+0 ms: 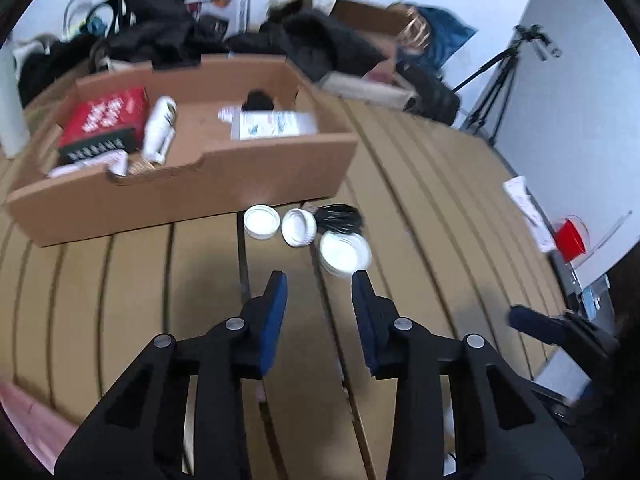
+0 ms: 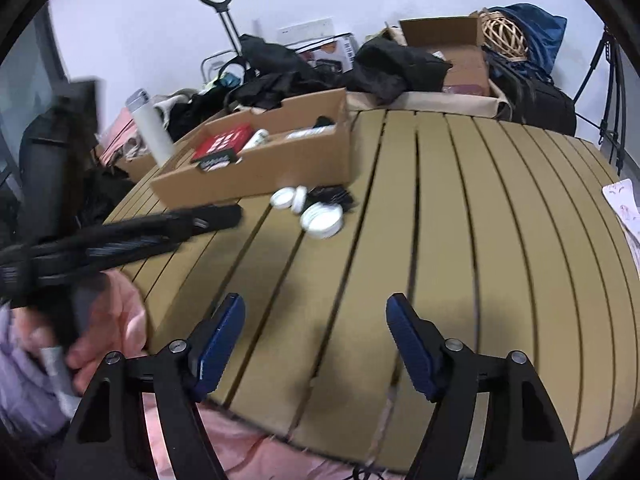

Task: Organize objects
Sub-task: 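Grasp a white cap with the left tool while the right tool grasps a white lid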

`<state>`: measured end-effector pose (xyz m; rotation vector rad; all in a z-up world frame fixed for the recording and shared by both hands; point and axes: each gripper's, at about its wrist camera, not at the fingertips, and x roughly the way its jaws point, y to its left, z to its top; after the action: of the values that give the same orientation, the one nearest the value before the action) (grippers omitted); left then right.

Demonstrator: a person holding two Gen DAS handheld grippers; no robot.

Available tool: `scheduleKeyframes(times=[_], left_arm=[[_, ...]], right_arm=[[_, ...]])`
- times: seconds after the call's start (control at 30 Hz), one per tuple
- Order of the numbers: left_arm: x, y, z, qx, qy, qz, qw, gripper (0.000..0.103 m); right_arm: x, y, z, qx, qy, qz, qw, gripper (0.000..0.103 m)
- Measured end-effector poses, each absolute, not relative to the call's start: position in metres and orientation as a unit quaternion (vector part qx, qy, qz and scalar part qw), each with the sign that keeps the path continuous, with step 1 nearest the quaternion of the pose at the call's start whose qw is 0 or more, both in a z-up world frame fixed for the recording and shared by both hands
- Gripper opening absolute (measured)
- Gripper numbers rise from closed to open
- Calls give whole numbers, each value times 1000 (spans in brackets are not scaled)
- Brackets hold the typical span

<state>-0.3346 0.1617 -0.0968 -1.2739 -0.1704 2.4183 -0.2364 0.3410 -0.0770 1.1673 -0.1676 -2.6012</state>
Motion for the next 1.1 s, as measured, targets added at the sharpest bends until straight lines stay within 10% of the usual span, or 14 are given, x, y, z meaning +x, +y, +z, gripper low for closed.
scheduleKeyframes(times=[0.2, 0.27, 0.67, 0.73, 0.9, 0.97, 1.1], left_arm=[[-375, 168, -119, -483, -108, 842, 214, 27], [-384, 171, -124, -489, -118, 834, 227, 4], [-331, 142, -107, -464, -123, 850, 216, 1], [-325, 138, -107, -460, -112, 858, 200, 2], [-333, 138, -114, -477, -104, 853, 185, 34], [-345, 143, -114, -476, -106, 853, 186, 51], [-367, 154, -116, -481, -112, 849, 188, 51]], right_arm=[[-275, 347, -86, 410, -55, -898, 150, 77], [-287, 345, -92, 413, -56, -896, 155, 77], [-332, 311, -127, 440, -41, -880, 173, 77], [-338, 300, -135, 447, -27, -879, 163, 63], [-343, 295, -135, 439, -10, -890, 121, 10], [-335, 302, -131, 432, -13, -895, 113, 9], [-320, 320, -129, 433, -28, -894, 110, 9]])
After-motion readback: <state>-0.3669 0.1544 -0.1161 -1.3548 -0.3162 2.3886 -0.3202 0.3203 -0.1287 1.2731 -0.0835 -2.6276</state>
